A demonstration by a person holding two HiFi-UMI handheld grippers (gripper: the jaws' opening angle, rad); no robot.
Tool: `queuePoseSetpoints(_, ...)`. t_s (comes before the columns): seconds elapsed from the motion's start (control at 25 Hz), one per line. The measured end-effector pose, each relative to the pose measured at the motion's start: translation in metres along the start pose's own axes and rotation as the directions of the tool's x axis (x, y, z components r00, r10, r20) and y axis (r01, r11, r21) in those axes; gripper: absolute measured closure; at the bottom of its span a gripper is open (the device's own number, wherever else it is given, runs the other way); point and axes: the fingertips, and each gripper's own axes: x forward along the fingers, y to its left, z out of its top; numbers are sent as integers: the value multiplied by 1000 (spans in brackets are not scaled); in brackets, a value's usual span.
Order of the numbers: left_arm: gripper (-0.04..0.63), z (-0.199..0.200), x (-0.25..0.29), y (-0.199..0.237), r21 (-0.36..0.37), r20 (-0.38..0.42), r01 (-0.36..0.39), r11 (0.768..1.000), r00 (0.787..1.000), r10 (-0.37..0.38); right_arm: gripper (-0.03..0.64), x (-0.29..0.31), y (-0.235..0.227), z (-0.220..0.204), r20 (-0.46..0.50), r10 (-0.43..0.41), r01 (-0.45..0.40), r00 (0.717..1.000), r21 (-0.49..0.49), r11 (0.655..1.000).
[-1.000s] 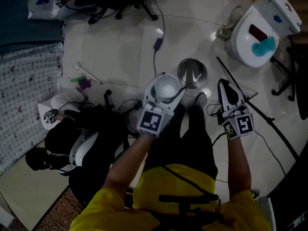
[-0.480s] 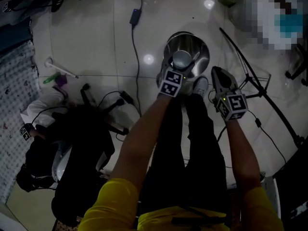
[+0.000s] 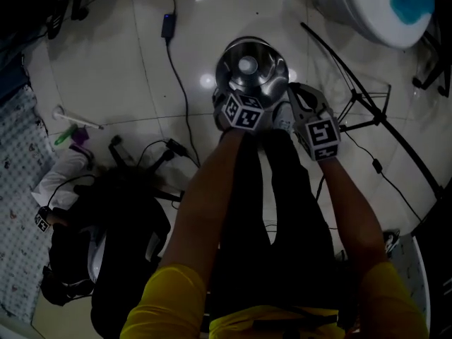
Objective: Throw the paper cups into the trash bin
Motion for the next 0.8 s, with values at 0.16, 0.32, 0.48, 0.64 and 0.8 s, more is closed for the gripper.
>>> queuePoseSetpoints(0.16,216,16,-34,10,-108,91,-20,994,995,30,611,0,-8,7,21,-10,9,1000,28,1000)
queuePoseSetpoints(0.32,379,38,-144,33,-305,320,4,952,942,99,611,-19,11,31,61,25,-29,998,66,997)
queuePoseSetpoints(0.48,518,51,-257,60,-449,479,53,892,857,190,611,-55,38,74,120,44,-52,992,69,996)
queuePoseSetpoints(0.64,595,62,-326,75,-463,529,40,886,814,240,611,-90,63,125,190,39,-61,981,108,992)
queuePoseSetpoints(0.8,595,82,-370,75,-465,566,23,885,777,277,614,-114,77,157,227,15,-48,974,139,989)
